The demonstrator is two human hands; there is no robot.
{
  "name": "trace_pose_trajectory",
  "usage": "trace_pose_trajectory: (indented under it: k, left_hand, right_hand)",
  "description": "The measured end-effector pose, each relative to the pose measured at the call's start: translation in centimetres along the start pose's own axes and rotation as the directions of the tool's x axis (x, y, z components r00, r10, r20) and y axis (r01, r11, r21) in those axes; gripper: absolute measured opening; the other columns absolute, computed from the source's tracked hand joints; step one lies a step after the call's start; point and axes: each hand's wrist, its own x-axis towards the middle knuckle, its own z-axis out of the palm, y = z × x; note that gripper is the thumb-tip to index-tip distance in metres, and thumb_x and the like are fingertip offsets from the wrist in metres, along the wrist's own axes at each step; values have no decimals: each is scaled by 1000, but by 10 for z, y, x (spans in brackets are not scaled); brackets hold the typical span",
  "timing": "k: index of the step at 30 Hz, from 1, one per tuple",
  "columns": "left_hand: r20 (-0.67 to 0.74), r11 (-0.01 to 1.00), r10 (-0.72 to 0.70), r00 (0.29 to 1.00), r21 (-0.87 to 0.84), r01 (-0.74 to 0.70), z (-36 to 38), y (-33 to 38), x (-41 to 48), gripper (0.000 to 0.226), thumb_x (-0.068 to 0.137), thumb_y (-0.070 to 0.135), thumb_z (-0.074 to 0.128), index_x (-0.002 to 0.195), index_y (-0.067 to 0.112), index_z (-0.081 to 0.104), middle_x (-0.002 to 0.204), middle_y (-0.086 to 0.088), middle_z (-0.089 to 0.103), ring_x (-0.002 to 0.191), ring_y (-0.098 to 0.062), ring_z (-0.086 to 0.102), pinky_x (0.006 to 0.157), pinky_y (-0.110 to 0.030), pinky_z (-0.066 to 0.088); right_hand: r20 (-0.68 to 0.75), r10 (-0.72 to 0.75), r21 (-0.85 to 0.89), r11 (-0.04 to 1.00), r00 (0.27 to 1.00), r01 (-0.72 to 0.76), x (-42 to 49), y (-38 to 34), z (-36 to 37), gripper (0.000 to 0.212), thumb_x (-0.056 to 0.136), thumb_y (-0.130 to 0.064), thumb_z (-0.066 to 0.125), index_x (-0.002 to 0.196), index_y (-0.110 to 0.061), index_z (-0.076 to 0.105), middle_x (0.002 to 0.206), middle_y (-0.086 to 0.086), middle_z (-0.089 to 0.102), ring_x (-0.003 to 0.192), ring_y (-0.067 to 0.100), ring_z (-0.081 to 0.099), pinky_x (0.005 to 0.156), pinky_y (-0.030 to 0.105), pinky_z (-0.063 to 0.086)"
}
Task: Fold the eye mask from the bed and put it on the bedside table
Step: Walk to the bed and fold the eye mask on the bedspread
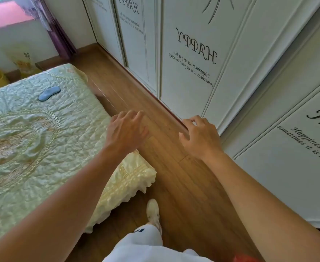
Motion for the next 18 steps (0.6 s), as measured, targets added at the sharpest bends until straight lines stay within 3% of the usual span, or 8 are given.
trace_pose_trajectory:
  k: [18]
  left_hand:
    - [35,988,-139,990,-58,141,71,-84,267,51,92,49,50,134,21,52,132,-5,63,115,-28,61,96,-43,49]
  right_hand:
    - [9,-126,-24,992,992,126,324,34,29,45,92,-36,58,129,-12,63,124,14,67,111,32,62,88,47,52]
